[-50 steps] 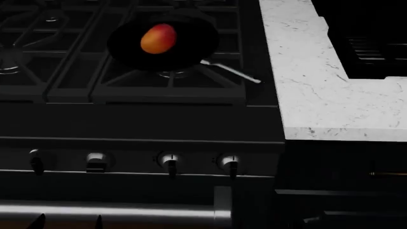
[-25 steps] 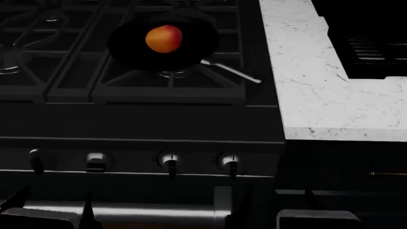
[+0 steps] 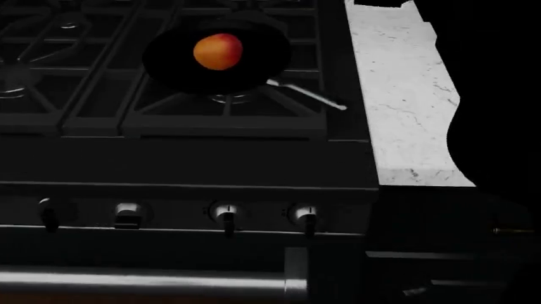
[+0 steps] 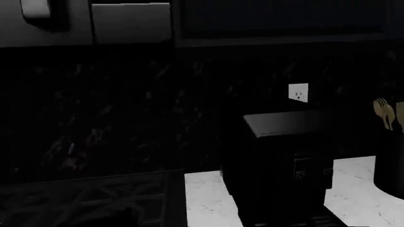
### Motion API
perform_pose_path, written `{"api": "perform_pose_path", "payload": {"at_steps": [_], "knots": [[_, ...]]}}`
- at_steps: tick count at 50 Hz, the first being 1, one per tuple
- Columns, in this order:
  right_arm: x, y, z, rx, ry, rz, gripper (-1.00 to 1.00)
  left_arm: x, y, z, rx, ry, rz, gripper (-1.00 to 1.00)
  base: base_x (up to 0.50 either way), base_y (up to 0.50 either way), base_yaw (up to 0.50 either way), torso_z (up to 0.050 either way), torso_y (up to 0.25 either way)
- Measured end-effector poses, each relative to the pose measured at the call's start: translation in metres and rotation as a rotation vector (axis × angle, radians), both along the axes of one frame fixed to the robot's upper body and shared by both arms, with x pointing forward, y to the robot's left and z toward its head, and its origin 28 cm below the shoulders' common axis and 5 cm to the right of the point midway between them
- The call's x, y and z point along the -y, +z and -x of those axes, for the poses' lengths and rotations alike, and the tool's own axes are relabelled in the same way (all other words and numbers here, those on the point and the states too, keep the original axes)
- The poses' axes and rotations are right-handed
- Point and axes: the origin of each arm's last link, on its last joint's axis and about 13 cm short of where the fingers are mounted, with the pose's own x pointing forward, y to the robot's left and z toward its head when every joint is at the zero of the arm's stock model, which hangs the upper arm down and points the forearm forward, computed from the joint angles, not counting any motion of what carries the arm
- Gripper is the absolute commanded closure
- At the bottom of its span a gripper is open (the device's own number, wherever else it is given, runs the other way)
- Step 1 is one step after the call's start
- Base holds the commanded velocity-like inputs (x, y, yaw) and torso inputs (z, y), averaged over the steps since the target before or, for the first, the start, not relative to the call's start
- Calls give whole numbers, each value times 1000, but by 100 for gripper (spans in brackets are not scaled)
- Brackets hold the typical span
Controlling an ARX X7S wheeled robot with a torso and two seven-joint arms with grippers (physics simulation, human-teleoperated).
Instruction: Pick the mango from the pan and place it in the bowl.
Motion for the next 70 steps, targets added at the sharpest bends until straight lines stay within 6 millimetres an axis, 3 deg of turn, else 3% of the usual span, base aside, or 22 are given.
{"api": "perform_pose_path", "payload": {"at_steps": [8,16,30,43,70], "knots": [[0,33,10,40,1,26,-100,-17,31,13,69,78,79,-100,0,0,0,0,0],[-3,45,11,14,22,41,-100,-23,42,17,83,100,128,-100,0,0,0,0,0],[-10,46,0,-61,53,69,-100,-24,45,6,38,93,172,-100,0,0,0,0,0],[-16,32,-7,-113,120,55,-100,-26,37,-3,5,91,203,-100,0,0,0,0,0],[-21,21,-13,-127,176,30,-100,-28,28,-11,-20,100,201,-100,259,0,0,0,0]]}}
